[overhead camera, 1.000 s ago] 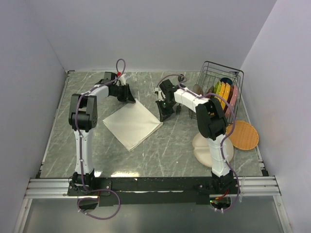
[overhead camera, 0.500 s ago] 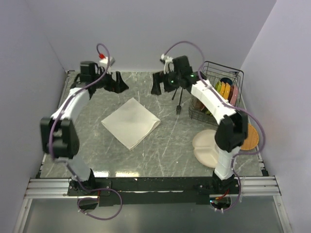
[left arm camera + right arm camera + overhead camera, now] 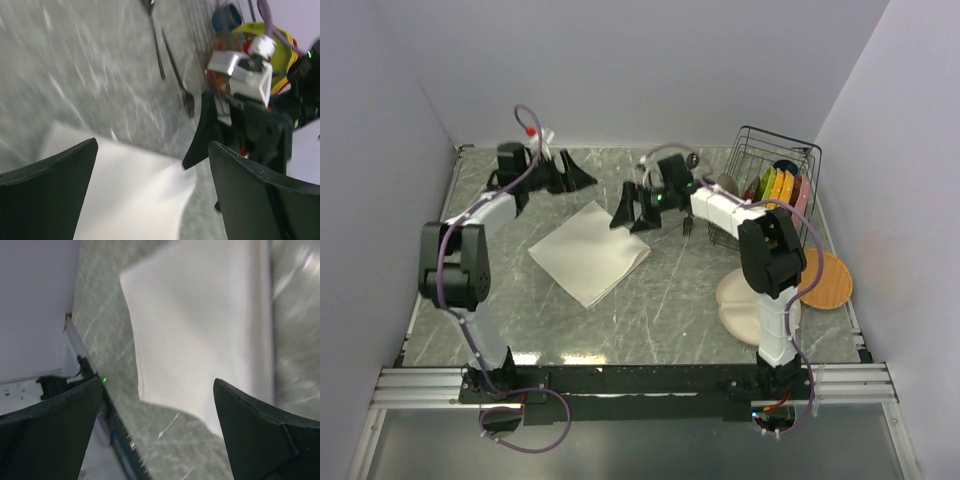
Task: Fold the napkin into a case and place the utensils inside
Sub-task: Smooth out the square-folded napkin at the center of the board.
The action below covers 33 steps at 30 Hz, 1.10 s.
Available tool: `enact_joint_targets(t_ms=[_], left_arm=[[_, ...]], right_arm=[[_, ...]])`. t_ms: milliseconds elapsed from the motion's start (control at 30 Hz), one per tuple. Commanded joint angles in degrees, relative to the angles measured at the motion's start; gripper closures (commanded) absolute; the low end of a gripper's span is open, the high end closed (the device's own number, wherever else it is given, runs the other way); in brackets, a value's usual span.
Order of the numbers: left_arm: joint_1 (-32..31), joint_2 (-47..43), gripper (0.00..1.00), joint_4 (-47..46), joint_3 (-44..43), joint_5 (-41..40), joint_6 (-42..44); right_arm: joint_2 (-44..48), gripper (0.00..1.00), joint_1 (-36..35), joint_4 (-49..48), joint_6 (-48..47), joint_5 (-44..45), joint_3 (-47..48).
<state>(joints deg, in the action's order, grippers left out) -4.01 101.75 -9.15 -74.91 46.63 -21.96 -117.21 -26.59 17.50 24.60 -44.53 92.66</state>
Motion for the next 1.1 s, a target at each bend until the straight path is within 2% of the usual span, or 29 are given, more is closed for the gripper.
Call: enact_joint_targets(t_ms=[0, 133, 267, 433, 600, 767, 867, 933, 967, 1000, 1067], left_arm=[[-2.05, 7.11, 0.01, -13.69, 3.72, 6.27, -24.68], [-3.89, 13.54, 0.01, -23.00, 5.13, 7.16, -33.14], [-3.81, 21.71, 0.01, -27.32, 3.38, 7.42, -38.42], [-0.92, 30.50, 0.01, -26.63, -0.49, 7.59, -39.31], [2.25, 32.54, 0.02, -22.24, -0.41, 8.21, -35.53], [3.83, 29.74, 0.02, -25.20, 2.75, 10.23, -35.61], [6.82, 23.42, 0.01, -27.49, 5.47, 13.99, -35.61], [7.26, 15.96, 0.01, -22.61, 6.71, 15.06, -32.21], [7.35, 13.32, 0.01, -19.88, 8.45, 15.15, -27.31], [7.35, 8.68, 0.01, -16.20, 9.69, 15.42, -25.70], [7.26, 3.40, 0.01, -14.77, 14.68, 15.51, -24.54]], right_arm=[[1.11, 0.00, -2.50, -6.42, 6.60, -6.00, -5.38], [-0.65, 0.00, -2.15, -8.79, 6.87, -5.65, -9.07], [-4.42, 0.00, -0.31, -8.62, 6.77, -4.34, -11.80], [-7.59, 0.00, 1.36, -5.90, 5.29, -4.86, -12.68], [-9.79, 0.01, 2.50, -3.35, 4.23, -5.39, -13.30], [-12.69, 0.02, 2.77, 4.11, -2.18, -4.94, -2.95], [-12.17, 0.04, 1.81, 9.65, -6.40, -7.49, 5.14], [-9.46, 0.04, 0.49, 11.33, -7.63, -8.72, 7.96], [-8.31, 0.04, 0.22, 10.98, -7.38, -9.25, 7.89], [-7.17, 0.04, -0.30, 8.98, -6.76, -9.60, 7.36], [-4.44, 0.04, -2.15, 7.21, -5.01, -9.26, 4.99]])
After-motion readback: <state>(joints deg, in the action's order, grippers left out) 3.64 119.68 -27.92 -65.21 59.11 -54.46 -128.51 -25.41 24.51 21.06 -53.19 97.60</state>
